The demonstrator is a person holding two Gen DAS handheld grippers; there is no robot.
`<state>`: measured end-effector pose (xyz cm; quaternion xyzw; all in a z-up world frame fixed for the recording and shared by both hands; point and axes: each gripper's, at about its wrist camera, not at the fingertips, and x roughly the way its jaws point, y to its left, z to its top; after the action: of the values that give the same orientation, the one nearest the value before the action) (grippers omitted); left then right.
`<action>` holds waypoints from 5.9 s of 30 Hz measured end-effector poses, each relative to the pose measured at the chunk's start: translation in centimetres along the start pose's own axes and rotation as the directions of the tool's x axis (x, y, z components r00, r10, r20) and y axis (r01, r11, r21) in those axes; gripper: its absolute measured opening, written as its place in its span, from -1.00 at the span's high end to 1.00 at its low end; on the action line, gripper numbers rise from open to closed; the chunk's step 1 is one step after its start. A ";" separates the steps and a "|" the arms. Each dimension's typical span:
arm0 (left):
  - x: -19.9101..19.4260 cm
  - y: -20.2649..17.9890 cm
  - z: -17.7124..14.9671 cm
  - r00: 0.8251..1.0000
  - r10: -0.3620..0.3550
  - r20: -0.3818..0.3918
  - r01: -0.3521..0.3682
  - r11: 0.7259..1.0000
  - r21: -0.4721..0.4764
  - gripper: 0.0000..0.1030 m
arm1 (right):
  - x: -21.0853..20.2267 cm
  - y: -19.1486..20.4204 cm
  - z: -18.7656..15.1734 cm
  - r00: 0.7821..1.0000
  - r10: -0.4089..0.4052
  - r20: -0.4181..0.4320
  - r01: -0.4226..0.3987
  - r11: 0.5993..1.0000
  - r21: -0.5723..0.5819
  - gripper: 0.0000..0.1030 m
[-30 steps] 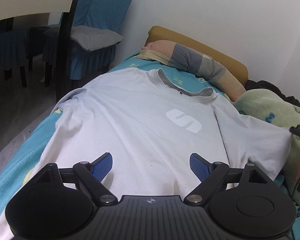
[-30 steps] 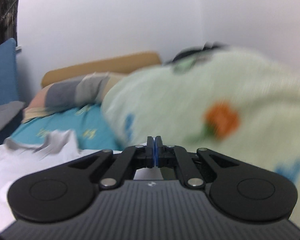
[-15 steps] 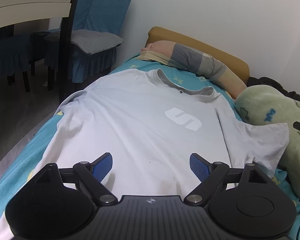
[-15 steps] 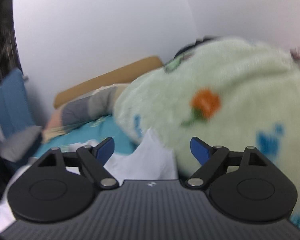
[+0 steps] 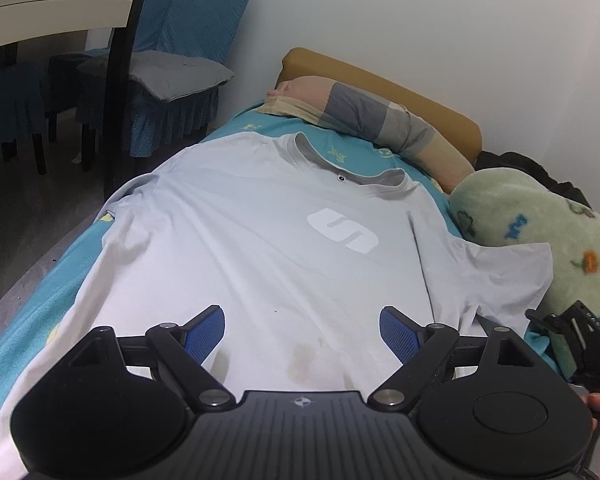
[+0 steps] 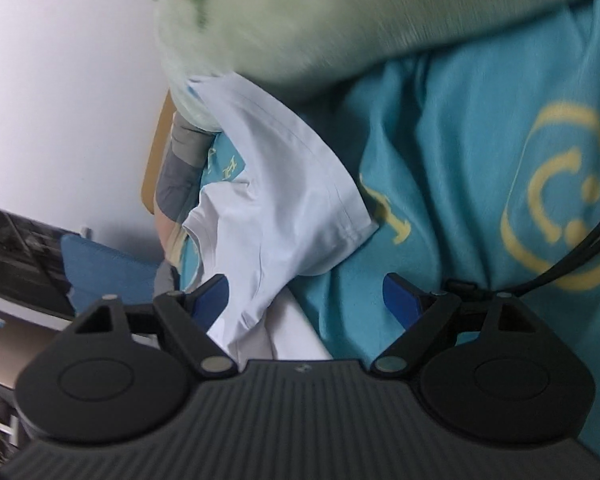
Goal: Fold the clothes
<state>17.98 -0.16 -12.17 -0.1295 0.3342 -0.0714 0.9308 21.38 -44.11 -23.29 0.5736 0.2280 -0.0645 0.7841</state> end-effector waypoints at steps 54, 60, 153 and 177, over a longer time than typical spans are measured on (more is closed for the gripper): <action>2.7 6.0 2.8 0.993 -0.092 -0.070 0.083 0.990 -0.118 -0.65 | -0.9 24.1 -13.2 0.994 -0.106 -0.033 0.023 0.489 -0.872 -0.38; -0.1 1.1 0.2 0.958 -0.241 -0.154 0.227 0.969 -0.098 -0.60 | -14.2 18.0 -10.8 0.995 -0.104 -0.011 0.065 0.693 -0.718 -0.38; -10.6 -3.2 4.0 0.997 0.047 0.064 -0.052 0.996 0.072 -0.95 | -9.6 15.4 -13.1 0.983 -0.130 -0.126 -0.050 0.474 -0.879 -0.39; -0.8 16.6 4.2 0.982 0.178 -0.068 -0.189 0.953 -0.235 -0.92 | 29.4 32.4 -50.1 0.731 -0.582 -0.357 -0.634 -0.387 -0.669 -0.36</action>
<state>20.85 16.67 -13.35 -0.2080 0.3723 0.0533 0.9029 45.03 17.93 -19.68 -0.3833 0.4168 0.3973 0.7221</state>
